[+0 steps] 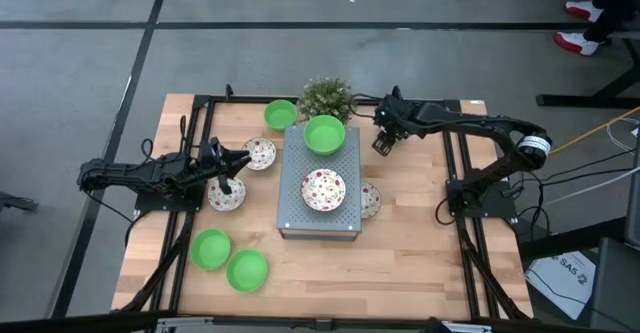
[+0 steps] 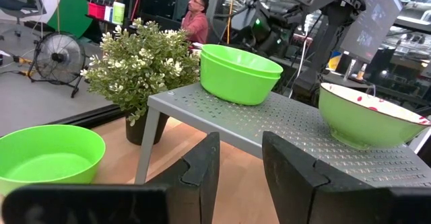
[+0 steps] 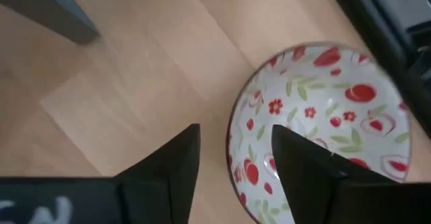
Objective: Pick & Place Mini bowls
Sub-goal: Stack the red patterned bowl on the red patterned bowl on the shelf
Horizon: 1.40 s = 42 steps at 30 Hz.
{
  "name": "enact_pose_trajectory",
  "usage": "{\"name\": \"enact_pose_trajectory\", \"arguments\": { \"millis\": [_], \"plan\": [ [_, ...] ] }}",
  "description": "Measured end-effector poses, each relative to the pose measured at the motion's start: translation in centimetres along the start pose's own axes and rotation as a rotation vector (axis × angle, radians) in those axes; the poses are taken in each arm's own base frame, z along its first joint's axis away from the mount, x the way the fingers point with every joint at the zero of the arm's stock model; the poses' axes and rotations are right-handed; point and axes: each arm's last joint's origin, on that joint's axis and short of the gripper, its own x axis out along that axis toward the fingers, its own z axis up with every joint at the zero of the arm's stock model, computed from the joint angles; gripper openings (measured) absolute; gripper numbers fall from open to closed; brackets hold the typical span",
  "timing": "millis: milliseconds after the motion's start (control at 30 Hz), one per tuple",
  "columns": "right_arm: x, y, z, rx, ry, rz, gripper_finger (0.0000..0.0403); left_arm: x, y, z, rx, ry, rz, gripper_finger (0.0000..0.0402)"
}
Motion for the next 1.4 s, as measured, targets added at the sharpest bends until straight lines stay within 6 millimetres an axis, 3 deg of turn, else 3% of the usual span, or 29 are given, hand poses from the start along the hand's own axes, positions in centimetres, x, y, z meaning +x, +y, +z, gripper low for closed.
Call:
{"name": "enact_pose_trajectory", "arguments": {
  "millis": [400,800,967,1400],
  "plan": [
    [2.3,-0.3,-2.5,0.026,0.016,-0.014,0.0146,0.0,0.0,0.0,0.000,0.000,0.000,0.0107],
    [2.9,-0.2,-3.4,0.012,0.014,-0.026,0.0015,0.0,0.0,0.0,0.000,0.000,0.000,0.0107],
    [2.9,-0.1,-3.4,0.012,0.021,0.002,0.0029,0.0,0.0,0.0,0.000,0.000,0.000,0.0107],
    [2.0,0.0,-2.5,0.019,0.053,0.105,0.0014,0.0,0.0,0.0,0.000,0.000,0.000,0.0107]
  ]
}}
